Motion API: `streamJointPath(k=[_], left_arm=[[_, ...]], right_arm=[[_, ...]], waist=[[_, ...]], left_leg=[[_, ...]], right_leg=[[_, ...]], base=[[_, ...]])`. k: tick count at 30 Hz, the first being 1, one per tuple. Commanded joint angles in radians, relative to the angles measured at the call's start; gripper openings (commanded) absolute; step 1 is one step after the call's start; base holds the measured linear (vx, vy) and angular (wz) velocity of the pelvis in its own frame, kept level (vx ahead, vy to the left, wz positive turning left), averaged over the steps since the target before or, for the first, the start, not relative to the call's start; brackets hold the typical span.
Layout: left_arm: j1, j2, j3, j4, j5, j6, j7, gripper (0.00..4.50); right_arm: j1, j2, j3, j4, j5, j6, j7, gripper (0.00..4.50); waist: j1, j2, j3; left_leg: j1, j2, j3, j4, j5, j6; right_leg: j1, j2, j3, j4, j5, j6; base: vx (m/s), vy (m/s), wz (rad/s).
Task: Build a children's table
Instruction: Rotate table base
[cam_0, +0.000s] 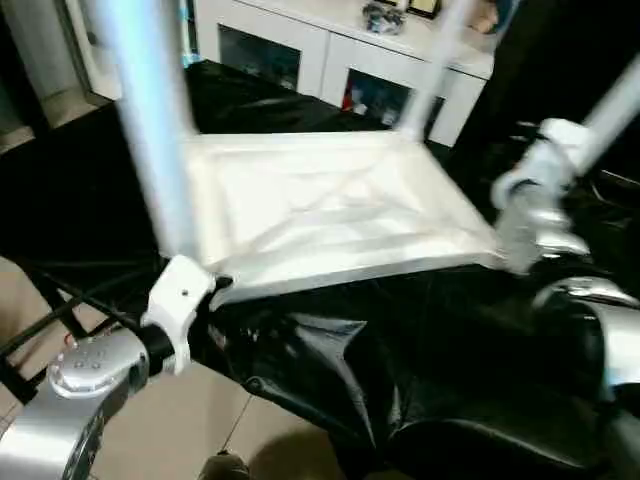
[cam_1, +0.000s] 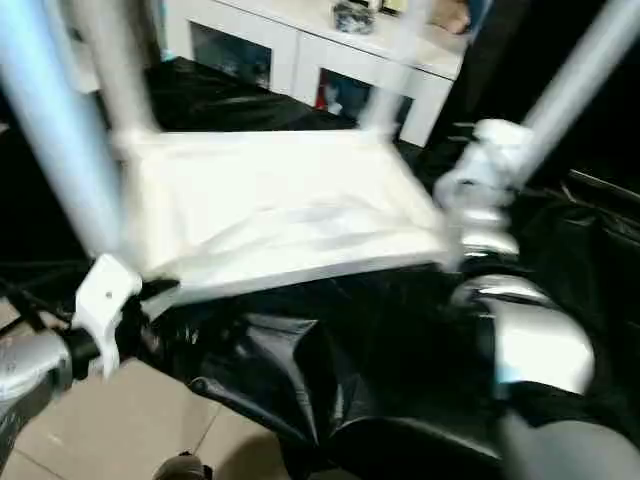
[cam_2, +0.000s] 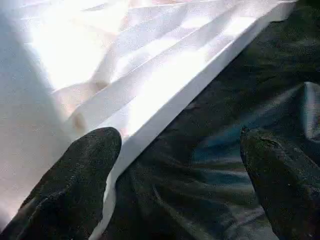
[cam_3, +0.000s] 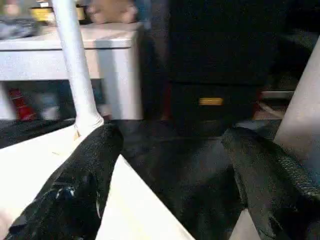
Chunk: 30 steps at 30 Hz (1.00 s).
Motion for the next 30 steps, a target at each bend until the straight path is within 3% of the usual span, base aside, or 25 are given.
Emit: streamJointPath(k=[1, 4, 6, 12, 14, 15, 17, 19, 20, 22, 23, 24, 25, 26, 30], left_arm=[[-0.021, -0.002, -0.010, 0.029, 0.025, -0.024, 0.021, 4.40], [-0.035, -0.017, -0.007, 0.050, 0.027, -0.054, 0.028, 4.40], [-0.036, -0.023, 0.007, 0.064, 0.018, -0.070, 0.031, 4.40], [-0.027, -0.027, 0.083, 0.105, -0.020, -0.107, 0.043, 4.40], [-0.050, -0.040, 0.112, 0.133, -0.034, -0.125, 0.052, 4.40], [-0.093, -0.062, 0.129, 0.179, -0.045, -0.155, 0.065, 4.40], [-0.149, -0.093, 0.142, 0.237, -0.062, -0.189, 0.075, 4.40], [-0.176, -0.105, 0.140, 0.273, -0.066, -0.213, 0.075, 4.40], [-0.195, -0.109, 0.135, 0.300, -0.065, -0.230, 0.072, 4.40], [-0.245, -0.122, 0.125, 0.374, -0.058, -0.271, 0.073, 4.40], [-0.284, -0.134, 0.123, 0.429, -0.055, -0.289, 0.077, 4.40], [-0.305, -0.140, 0.122, 0.460, -0.052, -0.305, 0.079, 4.40], [-0.305, -0.140, 0.122, 0.460, -0.052, -0.305, 0.079, 4.40], [-0.319, -0.144, 0.121, 0.482, -0.049, -0.316, 0.080, 4.40], [-0.416, -0.186, 0.129, 0.625, -0.051, -0.387, 0.077, 4.40]], right_arm=[[0.025, -0.065, -0.031, 0.002, -0.005, -0.010, -0.036, 3.70], [0.042, -0.088, -0.038, 0.002, -0.006, -0.010, -0.033, 3.70], [0.051, -0.089, -0.027, 0.000, -0.014, -0.011, -0.003, 3.70], [0.087, -0.059, 0.040, -0.019, -0.053, -0.028, 0.213, 3.70], [0.110, -0.042, 0.053, -0.035, -0.048, -0.037, 0.318, 3.70], [0.142, -0.023, 0.068, -0.060, -0.033, -0.040, 0.468, 3.70], [0.186, -0.004, 0.080, -0.091, -0.023, -0.047, 0.532, 3.70], [0.211, 0.005, 0.081, -0.108, -0.018, -0.055, 0.532, 3.70], [0.233, 0.011, 0.085, -0.123, -0.019, -0.064, 0.528, 3.70], [0.289, 0.024, 0.090, -0.162, -0.018, -0.085, 0.514, 3.70], [0.327, 0.036, 0.076, -0.191, -0.006, -0.108, 0.487, 3.70], [0.347, 0.043, 0.065, -0.205, -0.003, -0.128, 0.453, 3.70], [0.347, 0.043, 0.065, -0.205, -0.003, -0.128, 0.453, 3.70], [0.361, 0.047, 0.057, -0.215, 0.000, -0.141, 0.429, 3.70], [0.477, 0.072, -0.005, -0.273, -0.028, -0.291, 0.208, 3.70]], waist=[[-0.013, 0.032, -0.069], [-0.013, 0.037, -0.071], [-0.017, 0.034, -0.073], [-0.043, 0.034, -0.071], [-0.050, 0.035, -0.071], [-0.054, 0.031, -0.072], [-0.054, 0.038, -0.070], [-0.052, 0.045, -0.075], [-0.052, 0.041, -0.074], [-0.045, 0.044, -0.073], [-0.043, 0.053, -0.077], [-0.044, 0.048, -0.074], [-0.039, 0.048, -0.075], [-0.040, 0.045, -0.075], [-0.037, 0.041, -0.073]], left_leg=[[0.019, 0.007, 0.003, -0.067, -0.322, -0.071], [0.017, 0.006, 0.004, -0.063, -0.290, -0.067], [0.013, 0.006, 0.004, -0.061, -0.271, -0.061], [0.008, 0.008, 0.002, -0.062, -0.292, -0.040], [0.008, 0.009, 0.002, -0.062, -0.290, -0.029], [0.007, 0.010, 0.003, -0.061, -0.288, -0.024], [0.008, 0.009, 0.003, -0.062, -0.277, -0.007], [0.015, 0.016, -0.001, -0.061, -0.264, -0.016], [0.014, 0.015, 0.001, -0.061, -0.266, -0.018], [0.021, 0.013, 0.005, -0.058, -0.265, -0.016], [0.018, 0.014, 0.001, -0.060, -0.255, -0.023], [0.018, 0.013, 0.004, -0.061, -0.257, -0.022], [0.026, 0.014, 0.005, -0.060, -0.275, -0.030], [0.017, 0.013, 0.002, -0.064, -0.282, -0.035], [0.024, 0.011, 0.004, -0.063, -0.314, -0.048]], right_leg=[[0.033, -0.039, 0.034, -0.064, -0.152, -0.124], [0.036, -0.038, 0.034, -0.059, -0.099, -0.135], [0.040, -0.038, 0.033, -0.057, -0.081, -0.138], [0.043, -0.041, 0.033, -0.062, -0.119, -0.152], [0.043, -0.041, 0.033, -0.062, -0.119, -0.163], [0.043, -0.041, 0.034, -0.063, -0.120, -0.166], [0.043, -0.042, 0.036, -0.067, -0.114, -0.177], [0.042, -0.046, 0.036, -0.057, -0.088, -0.197], [0.042, -0.045, 0.035, -0.058, -0.087, -0.204], [0.037, -0.044, 0.037, -0.061, -0.085, -0.199], [0.043, -0.046, 0.036, -0.054, -0.073, -0.202], [0.041, -0.044, 0.036, -0.063, -0.080, -0.193], [0.036, -0.046, 0.037, -0.061, -0.098, -0.189], [0.044, -0.047, 0.036, -0.062, -0.121, -0.181], [0.036, -0.052, 0.038, -0.071, -0.196, -0.146]], base=[[0.000, 0.000, 0.00], [0.000, 0.000, 0.00], [0.000, 0.000, 0.00], [0.000, 0.000, 0.00], [0.000, 0.000, 0.00], [0.000, 0.000, 0.00], [0.000, 0.000, 0.00], [0.000, 0.000, 0.00], [0.000, 0.000, 0.00], [0.000, 0.000, 0.00], [0.000, 0.000, 0.00], [0.000, 0.000, 0.00], [0.000, 0.000, 0.00], [0.000, 0.000, 0.00], [0.000, 0.000, 0.00]])
